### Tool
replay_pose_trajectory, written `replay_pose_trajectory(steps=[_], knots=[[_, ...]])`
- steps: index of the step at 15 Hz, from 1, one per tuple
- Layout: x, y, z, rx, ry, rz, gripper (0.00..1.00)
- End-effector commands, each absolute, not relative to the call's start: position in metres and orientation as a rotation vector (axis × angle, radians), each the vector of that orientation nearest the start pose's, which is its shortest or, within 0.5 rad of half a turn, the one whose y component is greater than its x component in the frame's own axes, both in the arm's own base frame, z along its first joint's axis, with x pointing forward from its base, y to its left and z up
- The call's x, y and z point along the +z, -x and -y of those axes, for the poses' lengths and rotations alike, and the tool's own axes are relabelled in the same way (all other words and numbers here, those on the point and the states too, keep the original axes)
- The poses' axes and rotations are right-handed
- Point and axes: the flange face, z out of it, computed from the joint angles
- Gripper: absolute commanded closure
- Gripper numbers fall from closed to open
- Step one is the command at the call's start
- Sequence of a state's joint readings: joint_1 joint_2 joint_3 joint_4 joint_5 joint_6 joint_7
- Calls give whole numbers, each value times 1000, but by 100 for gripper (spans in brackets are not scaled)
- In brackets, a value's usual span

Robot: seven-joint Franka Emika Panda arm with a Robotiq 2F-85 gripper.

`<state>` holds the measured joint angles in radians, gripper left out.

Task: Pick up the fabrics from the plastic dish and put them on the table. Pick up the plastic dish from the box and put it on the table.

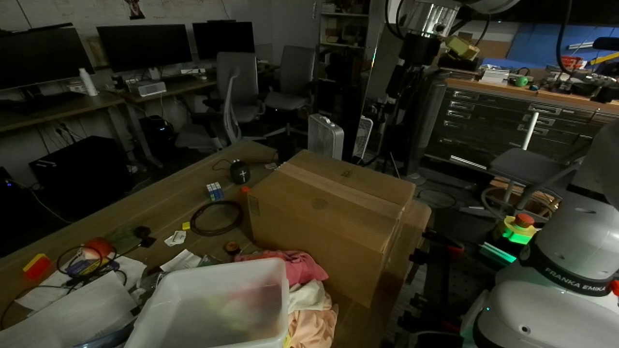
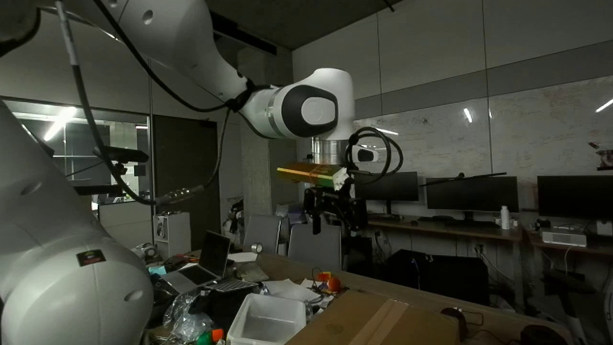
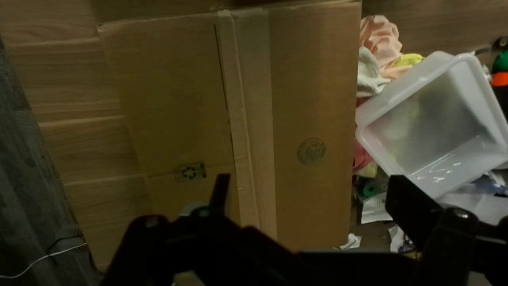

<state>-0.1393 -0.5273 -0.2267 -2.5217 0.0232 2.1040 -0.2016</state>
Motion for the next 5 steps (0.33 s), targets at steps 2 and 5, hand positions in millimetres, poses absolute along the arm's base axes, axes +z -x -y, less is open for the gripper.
replay_pose_trajectory(steps=[2,5], knots=[[474,-358,156,-204,2982,-125,0],[464,-360,156,-176,3008,-154,0]])
